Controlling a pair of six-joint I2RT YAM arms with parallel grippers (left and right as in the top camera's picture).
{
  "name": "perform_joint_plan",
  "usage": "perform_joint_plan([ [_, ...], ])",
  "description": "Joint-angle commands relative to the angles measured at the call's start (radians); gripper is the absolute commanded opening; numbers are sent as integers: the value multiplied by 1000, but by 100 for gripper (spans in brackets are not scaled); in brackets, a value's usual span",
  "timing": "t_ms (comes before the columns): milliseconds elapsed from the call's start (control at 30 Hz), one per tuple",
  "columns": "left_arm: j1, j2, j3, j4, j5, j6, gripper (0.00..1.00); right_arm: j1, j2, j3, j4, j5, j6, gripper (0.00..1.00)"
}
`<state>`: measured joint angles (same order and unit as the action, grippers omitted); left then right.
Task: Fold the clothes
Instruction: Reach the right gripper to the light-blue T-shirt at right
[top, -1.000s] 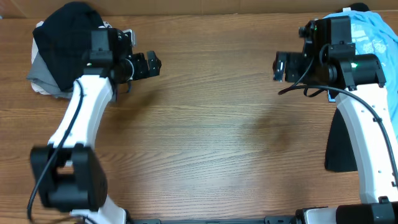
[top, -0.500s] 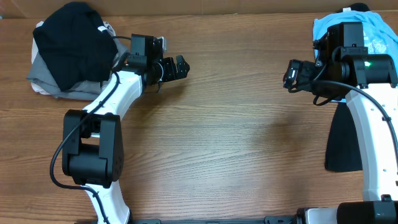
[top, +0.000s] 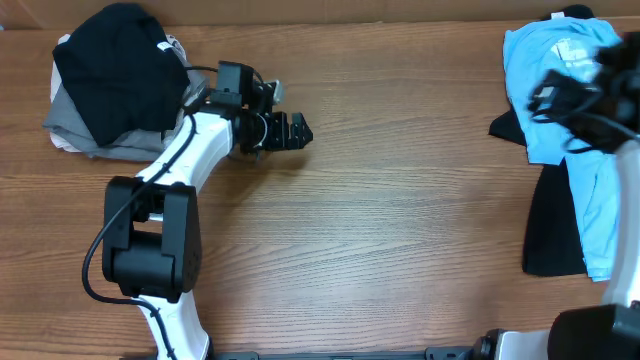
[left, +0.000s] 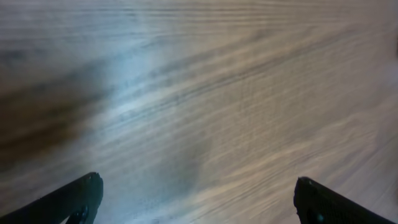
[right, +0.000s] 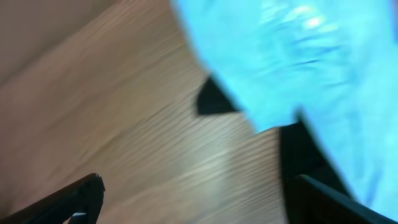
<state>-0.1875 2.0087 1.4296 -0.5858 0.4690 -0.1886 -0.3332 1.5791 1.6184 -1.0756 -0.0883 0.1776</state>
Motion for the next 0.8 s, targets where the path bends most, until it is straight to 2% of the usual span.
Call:
perform_joint_plan([
  [0, -51, -98, 121, -79, -134, 124, 100, -115, 44, 26, 36, -8, -46, 98],
  [133, -90, -138, 278, -189, -262, 116, 100, -185, 121, 26, 95, -109, -76, 95],
  [233, -93, -160, 407, -245, -241, 61, 100, -190, 192, 26, 150, -113, -81, 93],
  [367, -92, -184, 520, -267, -241, 51, 100, -190, 282, 26, 223, -95, -81, 91],
  [500, -86, -186, 550, -252, -301, 51, 100, -190, 343, 26, 297, -85, -85, 88],
  [633, -80, -169, 541, -249, -409, 51, 100, -188, 403, 26, 330, -68, -130, 76],
  [767, -80, -130, 541, -237, -418, 51, 100, -188, 454, 26, 314, -50, -152, 66],
])
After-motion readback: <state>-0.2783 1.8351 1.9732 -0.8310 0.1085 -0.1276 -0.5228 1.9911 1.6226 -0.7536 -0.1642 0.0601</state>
